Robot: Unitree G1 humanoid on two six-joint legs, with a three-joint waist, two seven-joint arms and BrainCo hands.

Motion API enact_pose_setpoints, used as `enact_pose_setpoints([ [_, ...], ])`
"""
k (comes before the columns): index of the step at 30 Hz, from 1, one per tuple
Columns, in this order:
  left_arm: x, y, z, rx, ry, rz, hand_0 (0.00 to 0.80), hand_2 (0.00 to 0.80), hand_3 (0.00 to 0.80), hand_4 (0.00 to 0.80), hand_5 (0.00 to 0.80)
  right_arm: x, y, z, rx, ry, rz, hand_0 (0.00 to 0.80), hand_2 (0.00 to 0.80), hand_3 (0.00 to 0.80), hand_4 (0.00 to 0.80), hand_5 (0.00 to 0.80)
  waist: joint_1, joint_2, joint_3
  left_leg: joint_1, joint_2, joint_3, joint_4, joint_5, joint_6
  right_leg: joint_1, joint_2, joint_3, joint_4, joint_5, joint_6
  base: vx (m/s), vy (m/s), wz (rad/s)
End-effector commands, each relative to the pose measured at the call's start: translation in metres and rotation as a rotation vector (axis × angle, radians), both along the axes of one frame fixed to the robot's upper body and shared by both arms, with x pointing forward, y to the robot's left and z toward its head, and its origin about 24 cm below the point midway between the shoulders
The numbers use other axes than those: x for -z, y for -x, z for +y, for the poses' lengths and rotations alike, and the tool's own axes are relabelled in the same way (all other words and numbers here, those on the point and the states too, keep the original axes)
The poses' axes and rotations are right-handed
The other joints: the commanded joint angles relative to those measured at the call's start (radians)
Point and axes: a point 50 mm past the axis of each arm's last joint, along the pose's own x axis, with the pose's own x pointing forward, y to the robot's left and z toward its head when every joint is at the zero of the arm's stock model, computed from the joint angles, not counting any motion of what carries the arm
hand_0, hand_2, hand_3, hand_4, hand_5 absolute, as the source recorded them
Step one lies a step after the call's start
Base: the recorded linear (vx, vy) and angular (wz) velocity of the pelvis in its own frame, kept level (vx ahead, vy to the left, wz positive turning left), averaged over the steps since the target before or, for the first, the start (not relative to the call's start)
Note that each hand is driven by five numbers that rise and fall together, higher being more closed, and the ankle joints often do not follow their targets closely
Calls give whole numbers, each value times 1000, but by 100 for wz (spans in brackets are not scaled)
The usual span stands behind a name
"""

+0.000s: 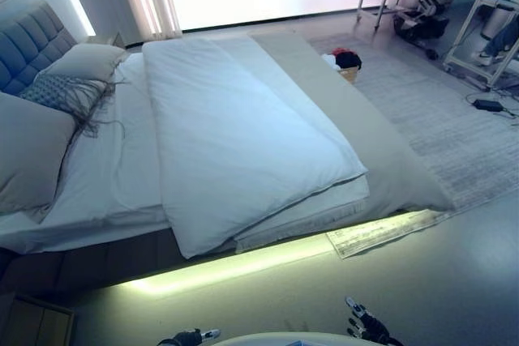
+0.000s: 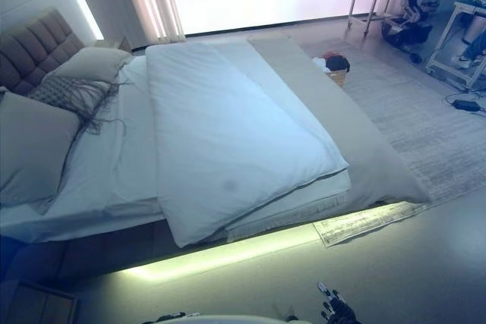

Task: Make the bed neatly

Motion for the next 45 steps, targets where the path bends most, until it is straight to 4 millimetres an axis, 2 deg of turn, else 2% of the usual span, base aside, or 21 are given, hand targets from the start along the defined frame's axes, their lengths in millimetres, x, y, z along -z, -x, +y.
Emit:
enact_pose_setpoints([
  [1, -1, -13, 4, 35, -42, -4, 0, 0, 0, 0, 0, -1, -20, 6, -27, -12, -29, 0, 0, 0, 0, 0, -10, -55, 10, -37, -121, 24, -1, -21, 81, 48, 13, 2, 3, -68, 33, 0, 0, 0],
  [12, 0, -1, 7, 37, -48, 34, 0, 0, 0, 0, 0, 3, -12, 20, -92, -75, 24, 0, 0, 0, 0, 0, -11, -63, 3, -31, -119, 29, -1, -24, 83, 55, 18, 2, 3, -72, 29, 30, -29, 0],
  [19, -1, -14, 5, 49, -79, 3, 0, 0, 0, 0, 0, 4, -17, 26, -139, -69, 64, 0, 0, 0, 0, 0, -6, -68, 33, -57, -112, 25, 44, -22, 82, 46, 21, -1, 20, -77, 13, 3, -72, -3],
  [24, -3, -22, 6, 32, -109, -27, 0, 0, 0, 0, 0, 2, -29, 22, -140, -40, 49, 0, 0, 0, 0, 0, -6, -91, 69, -142, -94, 37, 259, -72, 80, 8, 7, -11, 108, -108, -19, 14, -102, -2],
  [25, -3, -22, 6, 27, -121, -27, 0, 0, 0, 0, 0, 1, -30, 19, -140, -26, 50, 0, 0, 0, 0, 0, -4, -95, 77, -177, -90, 38, 327, -62, 76, 8, 4, -16, 119, -113, -29, 54, -99, -3],
  [27, -2, -19, 7, -1, -137, -29, 0, 0, 0, 0, 0, 0, -31, 14, -145, 4, 64, 0, 0, 0, 0, 0, 0, -98, 97, -274, -71, 33, 490, 9, 53, 16, 2, -14, 133, -121, -49, 112, -51, -1],
  [28, -2, -18, 7, -23, -127, -30, 0, 0, 0, 0, 0, 0, -29, 12, -156, 17, 76, 0, 0, 0, 0, 0, 3, -93, 104, -308, -69, 20, 520, 36, 45, 21, 4, -8, 137, -125, -53, 180, 31, -5],
  [29, -2, -16, 7, -49, -117, -32, 0, 0, 0, 0, 0, 0, -27, 9, -173, 34, 92, 0, 0, 0, 0, 0, 6, -88, 110, -321, -69, 20, 502, 50, 41, 32, 6, 1, 135, -129, -51, 231, 96, -18],
  [32, -1, -10, 8, -89, -118, -25, 0, 0, 0, 0, 0, 1, -18, 0, -220, 73, 144, 0, 0, 0, 0, 0, 17, -62, 116, -304, -45, 44, 295, 95, 23, 81, 21, 18, 110, -149, -39, 345, 147, -36],
  [33, -1, -7, 9, -88, -122, -14, 0, 0, 0, 0, 0, 1, -16, -1, -219, 75, 148, 0, 0, 0, 0, 0, 24, -47, 112, -312, -27, 49, 204, 155, 6, 97, 32, 15, 105, -155, -36, 369, 107, -37],
  [34, 0, -4, 10, -97, -127, 2, 0, 0, 0, 0, 0, 1, -15, -2, -215, 70, 145, 0, 0, 0, 0, 0, 29, -43, 111, -318, -21, 49, 161, 190, -3, 114, 34, 15, 97, -159, -35, 384, 96, -28],
  [36, 0, 2, 13, -137, -122, 30, 0, 0, 0, 0, 0, 0, -14, -5, -207, 61, 133, 0, 0, 0, 0, 0, 49, -31, 110, -356, -1, 34, 40, 289, -32, 160, 43, 26, 87, -177, -32, 407, 90, -4],
  [39, 1, 10, 15, -188, -125, 52, 0, 0, 0, 0, 0, -1, -10, -11, -205, 73, 127, 0, 0, 0, 0, 0, 63, -19, 108, -416, 24, 41, 8, 342, -57, 203, 50, 35, 87, -222, -37, 400, 141, 44],
  [41, 1, 17, 17, -188, -130, 69, 0, 0, 0, 0, 0, -1, -7, -15, -207, 92, 136, 0, 0, 0, 0, 0, 64, -10, 104, -425, 35, 45, -1, 336, -61, 218, 41, 48, 101, -247, -33, 351, 192, 25],
  [45, 1, 24, 22, -208, -149, 75, 0, 0, 0, 0, 0, 0, 0, -16, -216, 84, 167, 0, 0, 0, 0, 0, 59, -9, 83, -362, 46, 82, 5, 283, -40, 254, 8, 52, 125, -278, -10, 411, 219, -28],
])
